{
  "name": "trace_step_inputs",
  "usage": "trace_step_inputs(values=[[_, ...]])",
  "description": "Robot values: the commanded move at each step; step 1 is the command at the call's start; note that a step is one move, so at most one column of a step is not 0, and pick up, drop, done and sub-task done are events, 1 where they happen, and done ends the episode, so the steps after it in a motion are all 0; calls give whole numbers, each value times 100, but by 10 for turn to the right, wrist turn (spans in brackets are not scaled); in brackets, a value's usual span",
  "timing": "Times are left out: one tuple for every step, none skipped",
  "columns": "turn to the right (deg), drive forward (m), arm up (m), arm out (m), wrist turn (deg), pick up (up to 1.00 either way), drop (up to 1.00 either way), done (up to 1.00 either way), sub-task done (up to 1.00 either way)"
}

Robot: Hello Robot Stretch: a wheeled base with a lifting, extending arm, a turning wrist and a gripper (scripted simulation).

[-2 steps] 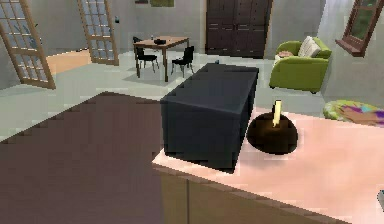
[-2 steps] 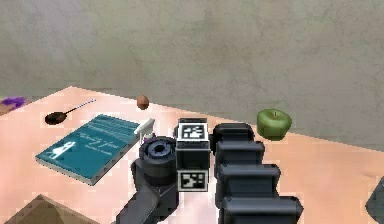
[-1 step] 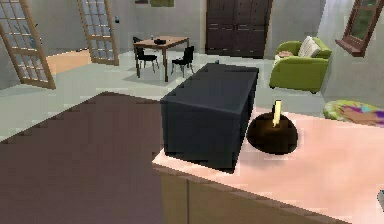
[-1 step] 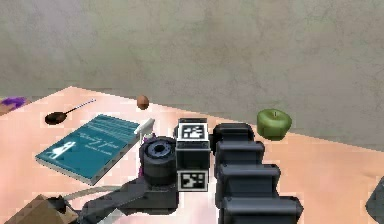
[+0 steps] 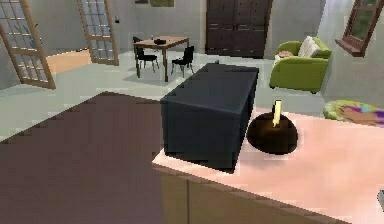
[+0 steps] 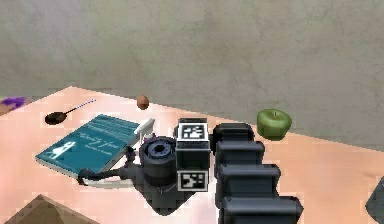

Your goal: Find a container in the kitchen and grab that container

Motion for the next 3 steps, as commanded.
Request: trace_step_inputs(values=[[0, 0, 0, 0, 180, 0, 0, 0, 0], [0, 0, 0, 0, 0, 100, 0, 0, 0], [0, 0, 0, 0, 0, 0, 0, 100, 0]])
